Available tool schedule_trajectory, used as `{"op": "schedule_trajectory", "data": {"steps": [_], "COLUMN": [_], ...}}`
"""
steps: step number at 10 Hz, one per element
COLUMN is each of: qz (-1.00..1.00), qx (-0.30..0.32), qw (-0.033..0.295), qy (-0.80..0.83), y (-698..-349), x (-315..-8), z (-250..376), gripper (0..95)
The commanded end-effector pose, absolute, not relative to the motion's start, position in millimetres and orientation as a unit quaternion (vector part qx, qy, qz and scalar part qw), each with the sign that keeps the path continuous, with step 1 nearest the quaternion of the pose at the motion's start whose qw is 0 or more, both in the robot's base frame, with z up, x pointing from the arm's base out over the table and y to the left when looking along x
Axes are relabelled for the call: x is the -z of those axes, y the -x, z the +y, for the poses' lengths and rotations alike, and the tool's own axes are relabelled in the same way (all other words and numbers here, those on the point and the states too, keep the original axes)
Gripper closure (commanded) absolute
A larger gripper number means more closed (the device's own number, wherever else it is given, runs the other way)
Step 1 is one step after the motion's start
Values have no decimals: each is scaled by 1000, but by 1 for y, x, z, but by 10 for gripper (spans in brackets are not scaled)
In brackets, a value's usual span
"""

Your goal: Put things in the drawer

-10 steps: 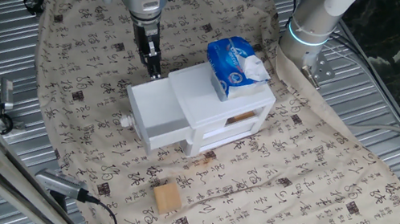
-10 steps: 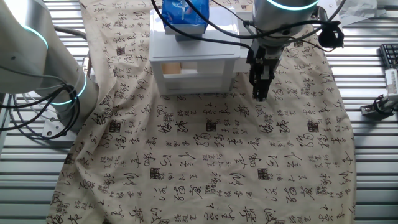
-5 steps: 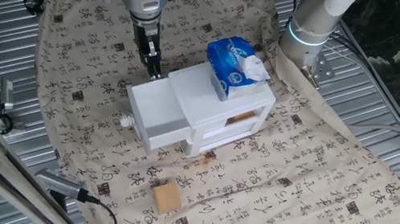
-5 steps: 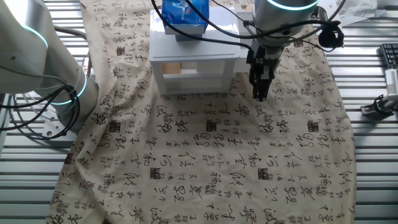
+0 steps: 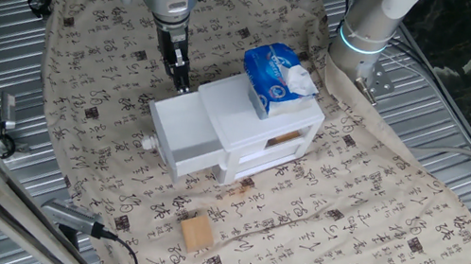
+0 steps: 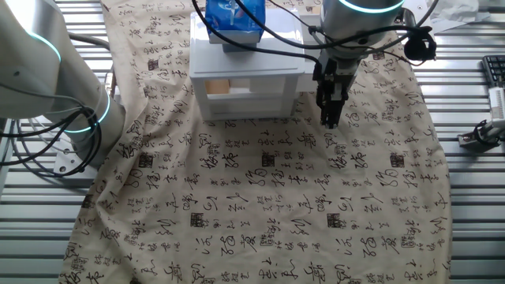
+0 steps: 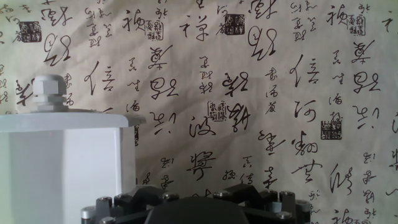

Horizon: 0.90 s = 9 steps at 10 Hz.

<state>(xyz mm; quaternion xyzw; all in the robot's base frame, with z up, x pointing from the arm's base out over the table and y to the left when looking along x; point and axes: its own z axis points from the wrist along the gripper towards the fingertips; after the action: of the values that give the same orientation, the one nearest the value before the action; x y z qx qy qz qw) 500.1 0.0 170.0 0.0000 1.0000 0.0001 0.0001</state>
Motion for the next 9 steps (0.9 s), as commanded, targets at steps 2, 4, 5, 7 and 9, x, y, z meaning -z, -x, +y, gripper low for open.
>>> {"op": "schedule_trajectory", "data": {"steps": [2,4,5,7,9], "qz": [999,999,999,999,999], "qx": [-12,-11,-11,-11,-11], "qw": [40,40,40,39,39], "qy": [13,13,13,13,13], "y": [-500,-500,-500,-500,-500], "x": [-170,-171,-171,-171,-171], "z": [0,0,0,0,0], "gripper": [950,950,950,950,950]}}
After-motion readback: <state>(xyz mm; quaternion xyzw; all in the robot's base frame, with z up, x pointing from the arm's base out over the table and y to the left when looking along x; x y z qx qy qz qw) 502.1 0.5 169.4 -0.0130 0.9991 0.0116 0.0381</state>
